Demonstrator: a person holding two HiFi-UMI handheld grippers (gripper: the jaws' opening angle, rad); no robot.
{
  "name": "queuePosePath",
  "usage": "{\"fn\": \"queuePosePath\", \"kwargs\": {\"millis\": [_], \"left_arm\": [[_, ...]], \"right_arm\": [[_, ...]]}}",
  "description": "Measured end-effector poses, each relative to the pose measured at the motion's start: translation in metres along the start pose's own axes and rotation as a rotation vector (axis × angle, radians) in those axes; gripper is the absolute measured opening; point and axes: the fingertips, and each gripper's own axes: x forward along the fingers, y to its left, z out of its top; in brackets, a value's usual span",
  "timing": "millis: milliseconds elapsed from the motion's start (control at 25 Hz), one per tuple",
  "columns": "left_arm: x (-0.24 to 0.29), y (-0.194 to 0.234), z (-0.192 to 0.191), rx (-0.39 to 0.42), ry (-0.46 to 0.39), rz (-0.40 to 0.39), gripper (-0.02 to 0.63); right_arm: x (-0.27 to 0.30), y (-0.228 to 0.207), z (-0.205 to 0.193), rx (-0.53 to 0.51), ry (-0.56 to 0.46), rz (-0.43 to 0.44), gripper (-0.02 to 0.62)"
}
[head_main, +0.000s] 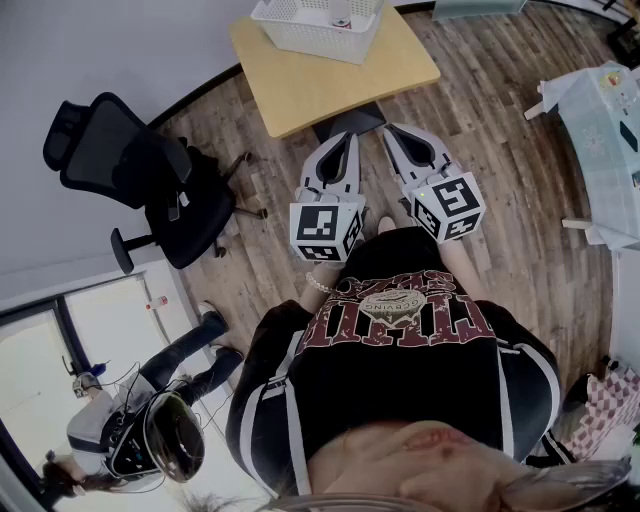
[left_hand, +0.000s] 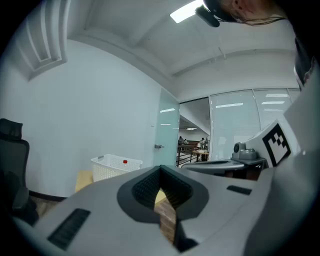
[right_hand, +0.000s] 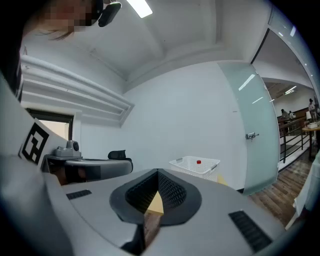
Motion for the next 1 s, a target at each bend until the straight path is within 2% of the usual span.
{"fn": "queuePosePath", "kwargs": {"millis": [360,1000], "left_arm": [[0.005,-0.008,-0.002,-0.001,-0.002,0.005,0.041],[0.024,-0.016,-0.005,0.003,-0.002,0.075,0.041]], "right_arm": [[-0.003,-0.007,0.0,0.008,-0.011,0.011,0.017],[-0.001,-0.032,0.0,-0.014,0.009,0.047,0.017]]}}
